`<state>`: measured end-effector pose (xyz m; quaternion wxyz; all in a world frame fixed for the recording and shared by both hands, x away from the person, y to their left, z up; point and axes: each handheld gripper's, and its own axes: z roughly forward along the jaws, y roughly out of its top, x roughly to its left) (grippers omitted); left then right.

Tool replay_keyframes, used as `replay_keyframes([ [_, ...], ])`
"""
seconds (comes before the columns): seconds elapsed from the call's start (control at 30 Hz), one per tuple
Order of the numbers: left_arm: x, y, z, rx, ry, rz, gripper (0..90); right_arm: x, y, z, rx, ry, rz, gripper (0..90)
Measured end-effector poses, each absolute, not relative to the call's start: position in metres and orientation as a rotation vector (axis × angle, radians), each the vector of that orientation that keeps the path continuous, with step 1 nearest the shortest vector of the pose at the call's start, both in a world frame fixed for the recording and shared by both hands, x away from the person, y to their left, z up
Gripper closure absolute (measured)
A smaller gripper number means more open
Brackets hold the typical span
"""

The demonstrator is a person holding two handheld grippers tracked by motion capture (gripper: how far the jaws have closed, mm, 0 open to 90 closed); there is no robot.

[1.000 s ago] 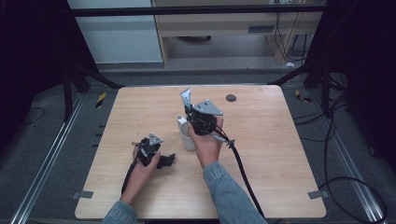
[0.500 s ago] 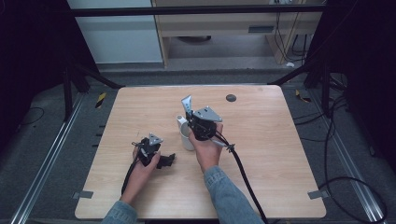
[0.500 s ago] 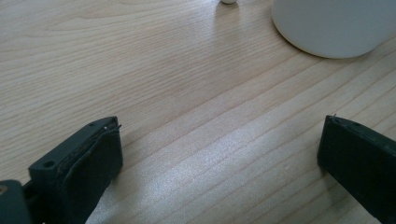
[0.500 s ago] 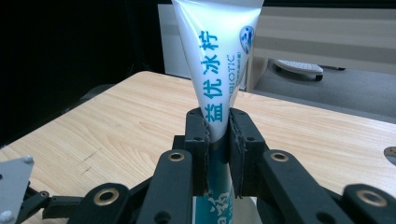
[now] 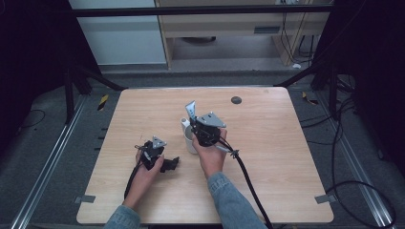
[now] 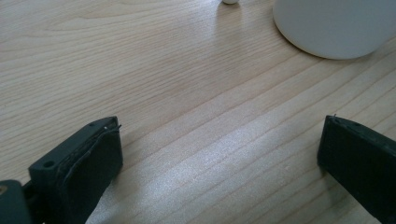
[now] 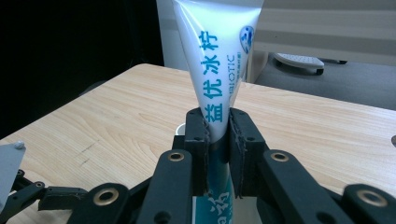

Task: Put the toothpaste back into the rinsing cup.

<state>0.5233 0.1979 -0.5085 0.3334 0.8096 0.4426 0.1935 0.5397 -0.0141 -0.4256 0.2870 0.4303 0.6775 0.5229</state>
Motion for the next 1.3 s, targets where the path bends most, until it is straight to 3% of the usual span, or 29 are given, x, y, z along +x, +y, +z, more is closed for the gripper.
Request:
replay_keyframes([
  [1.3,0.5233,0.198,-0.5085,2.115,1.155,0.506,0.0,0.538,-0.0101,-0.4348,1.175,1.775,1.387,78.7],
])
